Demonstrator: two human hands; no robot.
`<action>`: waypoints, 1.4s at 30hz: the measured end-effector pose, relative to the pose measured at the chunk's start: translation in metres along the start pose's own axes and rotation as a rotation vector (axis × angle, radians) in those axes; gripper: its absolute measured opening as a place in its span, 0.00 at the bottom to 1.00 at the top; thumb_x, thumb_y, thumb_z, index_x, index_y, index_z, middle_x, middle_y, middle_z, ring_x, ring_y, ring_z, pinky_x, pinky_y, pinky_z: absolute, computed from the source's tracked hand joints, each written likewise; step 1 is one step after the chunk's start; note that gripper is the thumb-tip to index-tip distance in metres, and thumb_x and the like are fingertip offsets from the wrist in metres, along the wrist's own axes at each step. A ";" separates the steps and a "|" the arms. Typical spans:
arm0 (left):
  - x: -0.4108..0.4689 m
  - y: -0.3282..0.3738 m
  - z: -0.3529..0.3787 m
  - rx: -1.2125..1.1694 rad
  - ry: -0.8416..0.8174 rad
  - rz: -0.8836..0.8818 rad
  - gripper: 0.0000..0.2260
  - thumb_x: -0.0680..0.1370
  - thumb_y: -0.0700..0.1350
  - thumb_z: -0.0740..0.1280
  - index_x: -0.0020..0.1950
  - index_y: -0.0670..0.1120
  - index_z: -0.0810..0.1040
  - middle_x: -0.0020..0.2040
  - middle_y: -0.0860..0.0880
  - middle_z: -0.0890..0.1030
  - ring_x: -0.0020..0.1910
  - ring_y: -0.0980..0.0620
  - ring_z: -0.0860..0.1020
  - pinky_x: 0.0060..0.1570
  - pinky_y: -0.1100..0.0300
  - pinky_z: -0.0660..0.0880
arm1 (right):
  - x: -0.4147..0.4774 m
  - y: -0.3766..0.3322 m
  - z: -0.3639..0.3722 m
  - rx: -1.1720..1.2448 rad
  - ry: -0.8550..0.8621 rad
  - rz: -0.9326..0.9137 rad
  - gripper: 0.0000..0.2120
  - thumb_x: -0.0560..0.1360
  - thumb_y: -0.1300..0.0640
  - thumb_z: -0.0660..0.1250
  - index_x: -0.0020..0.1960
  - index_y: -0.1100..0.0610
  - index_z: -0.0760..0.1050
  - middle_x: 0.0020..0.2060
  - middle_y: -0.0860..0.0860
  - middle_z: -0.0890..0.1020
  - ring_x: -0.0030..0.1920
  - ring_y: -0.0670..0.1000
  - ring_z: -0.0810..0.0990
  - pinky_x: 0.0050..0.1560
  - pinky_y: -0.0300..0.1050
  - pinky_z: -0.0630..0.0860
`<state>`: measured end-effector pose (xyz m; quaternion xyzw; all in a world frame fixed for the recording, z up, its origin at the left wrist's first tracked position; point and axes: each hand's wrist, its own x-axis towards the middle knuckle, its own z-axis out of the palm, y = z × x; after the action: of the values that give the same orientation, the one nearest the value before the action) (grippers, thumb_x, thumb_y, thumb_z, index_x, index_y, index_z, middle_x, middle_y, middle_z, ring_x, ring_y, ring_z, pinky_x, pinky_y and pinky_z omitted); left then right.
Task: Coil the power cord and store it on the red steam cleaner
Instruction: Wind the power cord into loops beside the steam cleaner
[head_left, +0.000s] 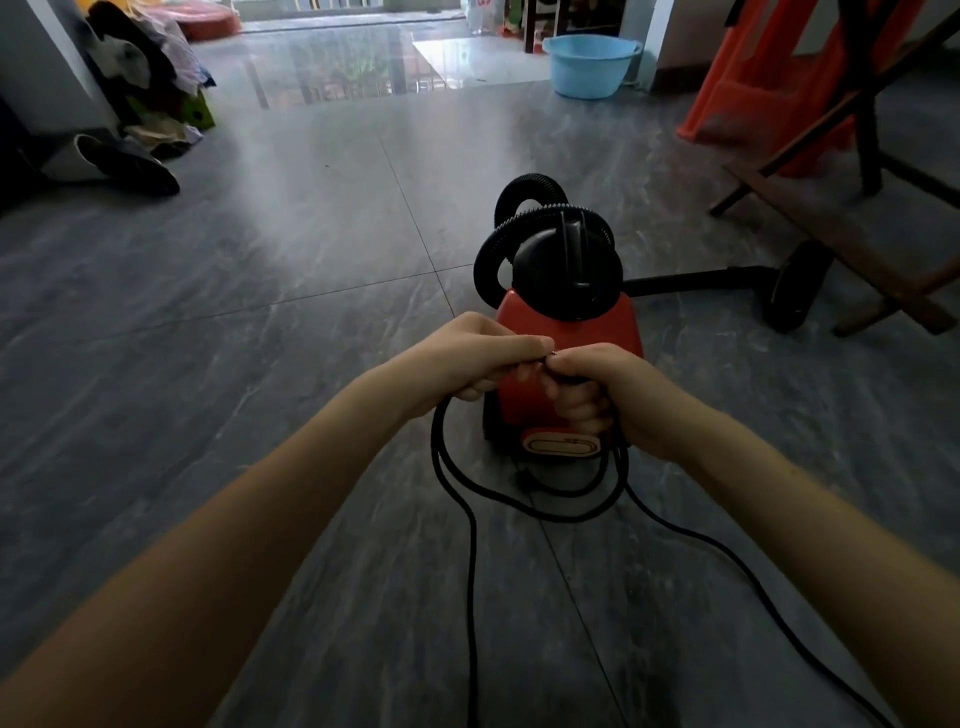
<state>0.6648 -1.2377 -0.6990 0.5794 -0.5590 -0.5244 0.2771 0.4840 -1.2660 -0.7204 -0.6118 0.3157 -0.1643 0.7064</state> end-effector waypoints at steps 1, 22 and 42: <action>0.000 0.000 0.000 -0.016 0.004 0.015 0.17 0.76 0.55 0.68 0.32 0.46 0.77 0.24 0.52 0.64 0.22 0.56 0.60 0.22 0.65 0.57 | -0.001 0.002 0.000 0.020 0.023 -0.022 0.14 0.77 0.53 0.57 0.37 0.58 0.73 0.23 0.45 0.61 0.23 0.44 0.57 0.21 0.35 0.57; -0.009 -0.043 0.028 -0.367 0.270 0.222 0.18 0.77 0.48 0.67 0.49 0.30 0.76 0.27 0.50 0.75 0.28 0.53 0.76 0.38 0.55 0.82 | -0.008 0.036 0.010 0.483 0.644 -0.402 0.21 0.82 0.55 0.56 0.31 0.56 0.69 0.21 0.45 0.61 0.21 0.44 0.57 0.21 0.38 0.54; -0.004 -0.050 0.006 -0.485 0.249 0.183 0.18 0.82 0.49 0.59 0.32 0.47 0.68 0.23 0.54 0.61 0.21 0.57 0.56 0.19 0.64 0.53 | -0.008 0.055 0.027 0.434 0.388 -0.279 0.19 0.79 0.51 0.53 0.35 0.60 0.71 0.22 0.47 0.63 0.22 0.46 0.60 0.23 0.39 0.62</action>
<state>0.6781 -1.2215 -0.7455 0.5032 -0.4288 -0.5407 0.5202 0.4876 -1.2296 -0.7701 -0.4417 0.3151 -0.4366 0.7177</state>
